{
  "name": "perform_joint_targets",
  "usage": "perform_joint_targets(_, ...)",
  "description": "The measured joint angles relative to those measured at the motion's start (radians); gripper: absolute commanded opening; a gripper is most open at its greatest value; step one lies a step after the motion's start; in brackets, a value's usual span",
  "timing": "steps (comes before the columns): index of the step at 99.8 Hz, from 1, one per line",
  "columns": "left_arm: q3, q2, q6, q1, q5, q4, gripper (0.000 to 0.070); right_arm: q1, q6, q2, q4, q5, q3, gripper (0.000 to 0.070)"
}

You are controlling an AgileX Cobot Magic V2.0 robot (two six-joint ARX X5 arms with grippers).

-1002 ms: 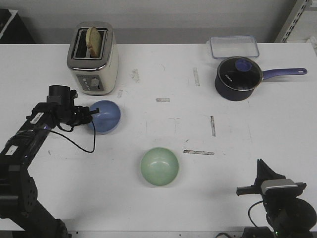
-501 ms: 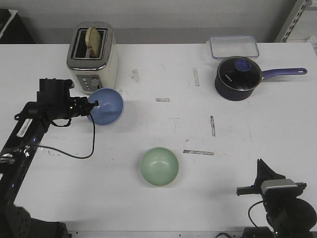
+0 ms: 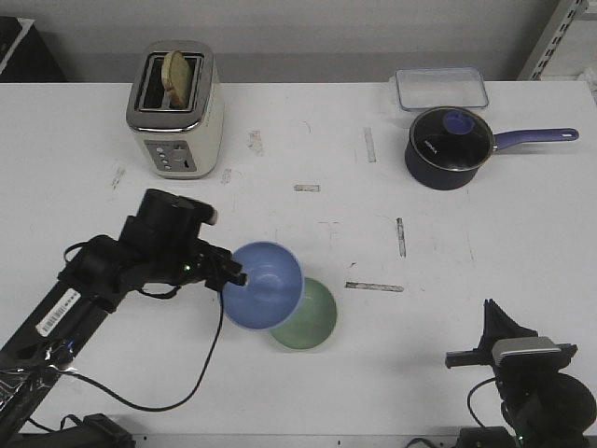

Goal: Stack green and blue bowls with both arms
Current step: 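Lift the blue bowl and lower it into the green bowl with the left gripper, then open the left gripper and withdraw from the stacked bowls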

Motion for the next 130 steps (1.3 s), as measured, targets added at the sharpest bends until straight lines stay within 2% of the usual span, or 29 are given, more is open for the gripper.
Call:
perform_joint_targets(13,0.0,0.053,0.002,-0.107,-0.054,0.033,0.0,0.0,0.0,0.0,0.0,0.0,0.0,0.0)
perform_joint_targets(24,0.0,0.122,0.002,-0.152,-0.078,0.058,0.0,0.0,0.0,0.0,0.0,0.0,0.0,0.0)
perform_joint_targets(55,0.0,0.274,0.017,-0.175,-0.086,0.082,0.0,0.0,0.0,0.0,0.0,0.0,0.0,0.0)
perform_joint_targets(84,0.0,0.294,0.018,-0.206,-0.09,0.088,0.0018,0.0,0.001,0.0,0.0,0.0,0.0,0.0)
perform_joint_targets(93,0.0,0.294,0.018,-0.208,-0.09,0.101,0.0155,0.0,0.0,0.0,0.0,0.0,0.0,0.0)
perform_joint_targets(108,0.0,0.294,0.018,-0.208,-0.09,0.111,0.0488,0.004,0.0,0.0,0.0,0.0,0.0,0.0)
perform_joint_targets(116,0.0,0.294,0.018,-0.208,-0.09,0.109,0.0617,0.012,0.001,0.0,-0.001,0.0,0.0,0.0)
perform_joint_targets(122,0.0,0.294,0.018,-0.208,-0.09,0.109,0.0685,0.014,0.001,0.0,0.0,0.0,0.0,0.0)
perform_joint_targets(130,0.0,0.285,0.018,-0.208,-0.09,0.109,0.07,0.018,0.001,0.0,0.0,0.0,0.0,0.0)
